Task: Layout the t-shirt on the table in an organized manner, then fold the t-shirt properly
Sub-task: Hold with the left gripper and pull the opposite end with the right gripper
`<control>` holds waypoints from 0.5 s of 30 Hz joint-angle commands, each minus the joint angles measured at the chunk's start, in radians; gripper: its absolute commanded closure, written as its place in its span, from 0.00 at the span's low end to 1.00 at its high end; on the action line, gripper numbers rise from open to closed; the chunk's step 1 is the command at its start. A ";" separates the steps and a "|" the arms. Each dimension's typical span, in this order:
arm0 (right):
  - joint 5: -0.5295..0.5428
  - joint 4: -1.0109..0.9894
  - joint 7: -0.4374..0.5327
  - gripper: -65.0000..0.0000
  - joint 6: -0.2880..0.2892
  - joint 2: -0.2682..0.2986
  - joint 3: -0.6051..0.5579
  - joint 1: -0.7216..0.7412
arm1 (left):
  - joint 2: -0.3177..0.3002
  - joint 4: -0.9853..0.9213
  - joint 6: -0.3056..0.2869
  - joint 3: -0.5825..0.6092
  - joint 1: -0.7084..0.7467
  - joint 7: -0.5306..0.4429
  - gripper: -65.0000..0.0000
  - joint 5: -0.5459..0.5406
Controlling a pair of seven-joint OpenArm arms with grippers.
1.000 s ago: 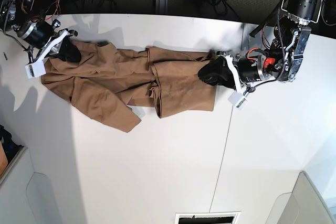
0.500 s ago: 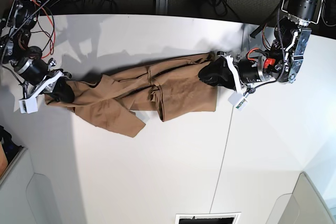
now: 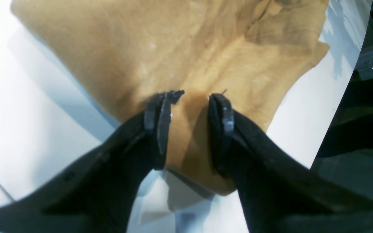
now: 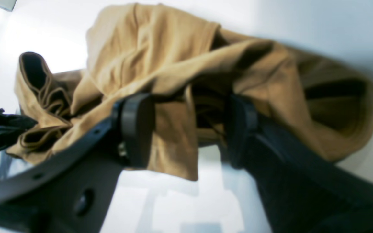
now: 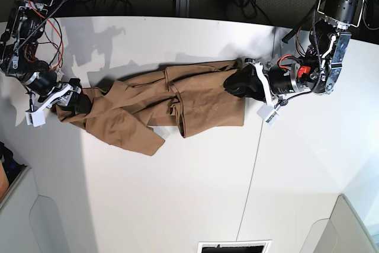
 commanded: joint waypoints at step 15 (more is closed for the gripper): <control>0.123 0.206 -0.099 0.47 0.009 0.013 -0.026 -0.103 | -0.015 -0.003 0.029 -0.001 0.006 0.065 0.63 0.099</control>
